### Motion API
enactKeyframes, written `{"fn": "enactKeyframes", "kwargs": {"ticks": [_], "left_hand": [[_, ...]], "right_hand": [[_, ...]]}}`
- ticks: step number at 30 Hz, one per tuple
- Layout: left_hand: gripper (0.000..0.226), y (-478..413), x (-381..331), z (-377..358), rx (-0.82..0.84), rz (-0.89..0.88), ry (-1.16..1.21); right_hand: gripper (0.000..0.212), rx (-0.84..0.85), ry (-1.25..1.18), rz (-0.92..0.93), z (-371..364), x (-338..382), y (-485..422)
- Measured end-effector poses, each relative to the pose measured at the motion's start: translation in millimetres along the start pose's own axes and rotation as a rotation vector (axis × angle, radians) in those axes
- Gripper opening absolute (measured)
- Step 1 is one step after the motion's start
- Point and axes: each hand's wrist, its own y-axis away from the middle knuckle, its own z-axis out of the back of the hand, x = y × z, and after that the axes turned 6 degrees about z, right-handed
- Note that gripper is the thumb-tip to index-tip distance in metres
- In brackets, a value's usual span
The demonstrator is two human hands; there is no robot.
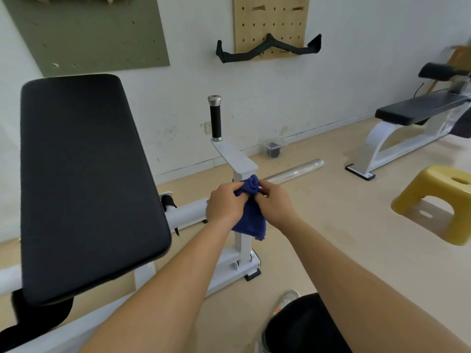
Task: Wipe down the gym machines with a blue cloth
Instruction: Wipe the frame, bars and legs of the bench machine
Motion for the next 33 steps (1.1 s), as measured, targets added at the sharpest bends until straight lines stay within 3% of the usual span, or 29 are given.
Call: {"fn": "enactKeyframes", "kwargs": {"ticks": [2,5,13,15,18,24,27,30,33], "left_hand": [[0.015,-1.6,8.4,5.5,0.093,-0.006,-0.014],[0.016,-0.9,11.5,10.3,0.202,-0.017,0.013],[0.029,-10.1,0.8,11.1,0.309,-0.063,0.082],[0.026,-10.4,0.5,15.9,0.281,-0.090,0.018],[0.023,-10.7,-8.6,35.7,0.109,-0.193,-0.224],[0.023,-4.4,-82.2,118.6,-0.204,-0.507,-0.381],[0.022,11.8,-103.9,129.6,-0.197,-0.612,-0.383],[0.023,11.6,-91.4,112.6,-0.200,-0.561,-0.329],[0.025,3.4,-51.6,84.0,-0.123,-0.477,-0.422]], "right_hand": [[0.051,0.130,-0.110,0.002,-0.9,-2.1,4.7],[0.051,0.226,-0.150,-0.021,-0.7,-10.2,9.4],[0.036,0.061,-0.052,0.025,3.9,-5.9,6.2],[0.029,0.037,0.004,0.026,4.4,-4.7,6.7],[0.019,-0.004,0.070,0.046,12.5,0.9,7.1],[0.017,-0.243,0.081,0.061,61.3,29.6,4.0],[0.018,-0.301,0.017,0.081,77.9,41.8,10.1],[0.017,-0.273,-0.069,0.048,68.8,44.1,13.8],[0.017,-0.176,-0.009,-0.032,45.7,20.4,22.1]]}}
